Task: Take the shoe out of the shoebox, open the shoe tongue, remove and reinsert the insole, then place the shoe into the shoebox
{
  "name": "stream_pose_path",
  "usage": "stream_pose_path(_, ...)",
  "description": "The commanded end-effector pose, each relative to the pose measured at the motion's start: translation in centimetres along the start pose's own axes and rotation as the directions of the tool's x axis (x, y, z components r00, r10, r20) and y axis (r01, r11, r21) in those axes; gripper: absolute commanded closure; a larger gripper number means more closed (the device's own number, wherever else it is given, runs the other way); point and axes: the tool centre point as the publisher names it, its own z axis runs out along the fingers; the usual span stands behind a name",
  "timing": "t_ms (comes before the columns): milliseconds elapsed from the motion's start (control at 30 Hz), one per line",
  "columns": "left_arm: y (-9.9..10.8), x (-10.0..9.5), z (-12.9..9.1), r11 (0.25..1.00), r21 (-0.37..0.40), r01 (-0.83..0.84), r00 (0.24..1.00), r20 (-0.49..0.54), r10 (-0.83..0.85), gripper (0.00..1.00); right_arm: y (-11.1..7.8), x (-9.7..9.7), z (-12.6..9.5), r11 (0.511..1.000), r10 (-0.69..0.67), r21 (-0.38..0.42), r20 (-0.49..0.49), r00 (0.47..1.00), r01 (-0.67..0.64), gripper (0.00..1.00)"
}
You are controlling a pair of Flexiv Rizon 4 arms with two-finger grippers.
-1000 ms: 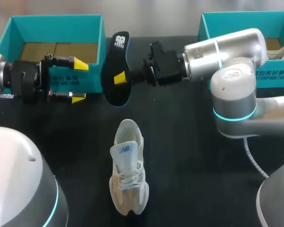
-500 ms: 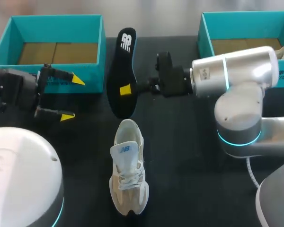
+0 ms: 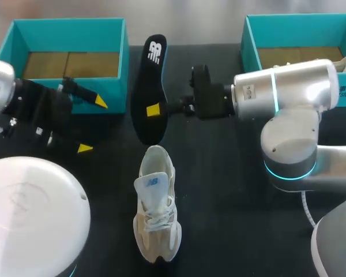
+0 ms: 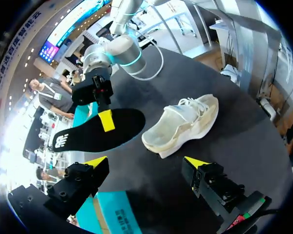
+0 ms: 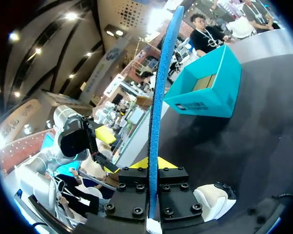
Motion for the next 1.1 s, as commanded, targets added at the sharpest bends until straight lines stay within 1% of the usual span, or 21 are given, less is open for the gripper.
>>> stream_pose_path(33,1.2,-0.8,2.8,0.992,-0.108,0.070,0.991,-0.102,-0.081,0.00,-1.0,-1.0,0.8,1.000,-0.004,-0.030,0.000,1.000,0.004,1.00)
stream_pose_path(67,1.6,-0.8,3.1,0.988,-0.121,0.098,0.988,-0.111,-0.111,0.00,-1.1,-1.2,0.8,0.999,-0.016,-0.041,-0.001,1.000,0.016,1.00)
stream_pose_path(133,2.1,-0.4,3.8,0.986,-0.111,0.128,0.980,-0.139,-0.143,0.00,-1.3,-1.7,0.7,0.999,-0.024,-0.046,0.001,1.000,0.024,1.00)
stream_pose_path(167,2.3,-0.1,4.2,0.983,-0.118,0.144,0.976,-0.149,-0.160,0.00,-1.4,-1.9,0.6,0.998,-0.033,-0.060,-0.003,0.999,0.033,1.00)
stream_pose_path(200,2.4,0.2,4.5,0.983,-0.094,0.156,0.971,-0.166,-0.170,0.00,-1.4,-2.2,0.6,0.997,-0.033,-0.063,-0.001,0.999,0.033,1.00)
stream_pose_path(267,2.6,0.7,5.2,0.981,-0.097,0.169,0.967,-0.178,-0.184,0.00,-1.5,-2.6,0.5,0.997,-0.042,-0.066,0.004,0.999,0.042,1.00)
stream_pose_path(300,2.7,0.9,5.4,0.981,-0.078,0.178,0.963,-0.190,-0.190,0.00,-1.6,-2.8,0.5,0.997,-0.042,-0.065,0.003,0.999,0.043,1.00)
stream_pose_path(400,2.7,1.8,6.2,0.974,-0.074,0.216,0.952,-0.204,-0.227,0.00,-1.7,-3.1,0.7,0.996,-0.062,-0.058,0.011,0.998,0.063,1.00)
stream_pose_path(567,2.6,3.0,7.3,0.955,-0.062,0.289,0.924,-0.243,-0.295,0.00,-2.4,-4.2,0.9,0.995,-0.068,-0.074,0.018,0.998,0.069,1.00)
stream_pose_path(600,2.5,3.3,7.5,0.952,-0.082,0.294,0.911,-0.279,-0.305,0.00,-2.4,-4.2,0.9,0.995,-0.068,-0.074,0.018,0.998,0.069,1.00)
stream_pose_path(633,2.3,3.5,7.6,0.947,-0.169,0.273,0.894,-0.318,-0.315,0.00,-2.4,-4.2,0.9,0.995,-0.068,-0.074,0.018,0.998,0.069,1.00)
stream_pose_path(967,2.3,3.5,7.6,0.947,-0.169,0.273,0.894,-0.318,-0.315,0.00,-2.4,-4.2,0.9,0.995,-0.068,-0.074,0.018,0.998,0.069,1.00)
stream_pose_path(1000,2.3,3.7,8.3,0.941,-0.192,0.277,0.886,-0.327,-0.328,0.00,-2.6,-4.6,1.2,0.995,-0.073,-0.067,-0.013,0.997,0.072,1.00)
stream_pose_path(1033,2.4,3.9,8.7,0.939,-0.197,0.281,0.884,-0.327,-0.333,0.00,-2.7,-4.7,1.4,0.995,-0.080,-0.066,-0.033,0.996,0.077,1.00)
stream_pose_path(1067,2.4,4.3,9.2,0.933,-0.167,0.320,0.869,-0.341,-0.359,0.00,-3.1,-5.0,1.5,0.994,-0.079,-0.071,-0.011,0.997,0.078,1.00)
stream_pose_path(1100,2.5,4.5,9.5,0.930,-0.165,0.328,0.865,-0.343,-0.365,0.00,-3.3,-5.1,1.6,0.994,-0.079,-0.071,-0.016,0.997,0.078,1.00)
